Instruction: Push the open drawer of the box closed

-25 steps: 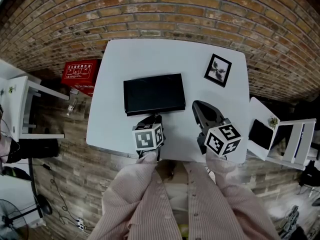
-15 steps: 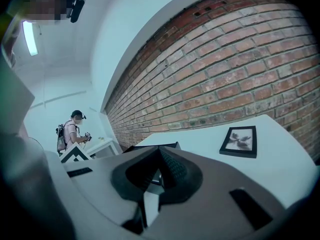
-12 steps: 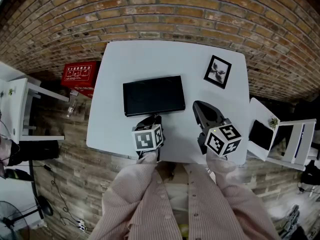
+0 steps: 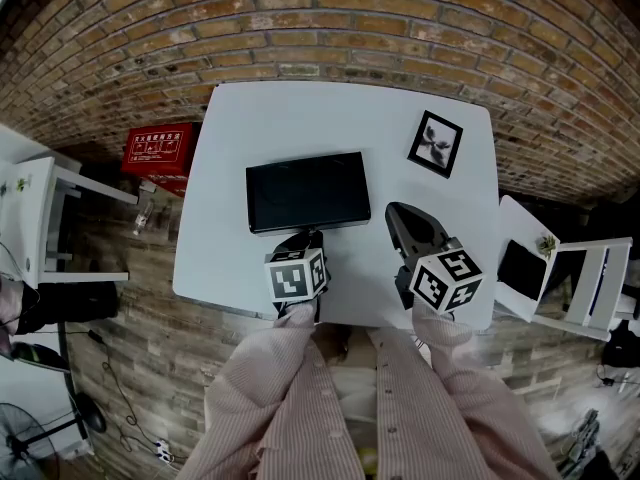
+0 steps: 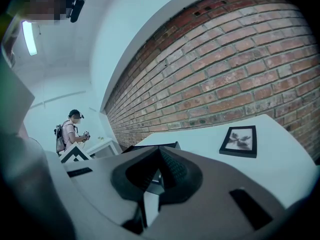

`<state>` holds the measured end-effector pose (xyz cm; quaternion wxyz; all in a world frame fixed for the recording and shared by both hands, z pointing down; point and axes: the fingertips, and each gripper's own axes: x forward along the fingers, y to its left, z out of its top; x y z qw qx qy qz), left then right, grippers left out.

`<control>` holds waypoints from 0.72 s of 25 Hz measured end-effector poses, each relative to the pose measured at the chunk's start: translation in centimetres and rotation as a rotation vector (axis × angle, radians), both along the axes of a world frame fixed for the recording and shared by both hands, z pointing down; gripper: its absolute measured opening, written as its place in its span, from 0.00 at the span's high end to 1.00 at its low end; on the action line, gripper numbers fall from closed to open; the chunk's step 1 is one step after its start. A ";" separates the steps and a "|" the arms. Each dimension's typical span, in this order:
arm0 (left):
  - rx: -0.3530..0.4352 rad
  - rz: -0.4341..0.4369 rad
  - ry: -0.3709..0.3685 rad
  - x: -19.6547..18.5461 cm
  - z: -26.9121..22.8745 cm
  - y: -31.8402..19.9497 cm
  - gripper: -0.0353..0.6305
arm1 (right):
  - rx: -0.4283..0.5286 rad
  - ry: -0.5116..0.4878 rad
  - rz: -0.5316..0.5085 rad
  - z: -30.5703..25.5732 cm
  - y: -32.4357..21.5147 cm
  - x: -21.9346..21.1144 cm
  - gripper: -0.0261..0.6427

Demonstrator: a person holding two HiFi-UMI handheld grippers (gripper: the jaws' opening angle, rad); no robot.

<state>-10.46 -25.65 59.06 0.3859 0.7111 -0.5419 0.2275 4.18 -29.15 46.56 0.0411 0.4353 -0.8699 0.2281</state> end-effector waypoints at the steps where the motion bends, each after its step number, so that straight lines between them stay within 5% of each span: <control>1: 0.001 0.000 -0.001 0.0 0.0 0.0 0.86 | 0.000 0.000 0.001 0.0 0.0 0.0 0.96; 12: 0.046 -0.011 -0.059 0.0 -0.1 -0.1 0.85 | 0.005 0.003 0.015 -0.2 0.4 0.6 0.96; 18: 0.233 0.009 -0.065 0.3 -2.4 0.2 0.77 | 0.012 0.000 0.011 -0.4 0.6 0.7 0.96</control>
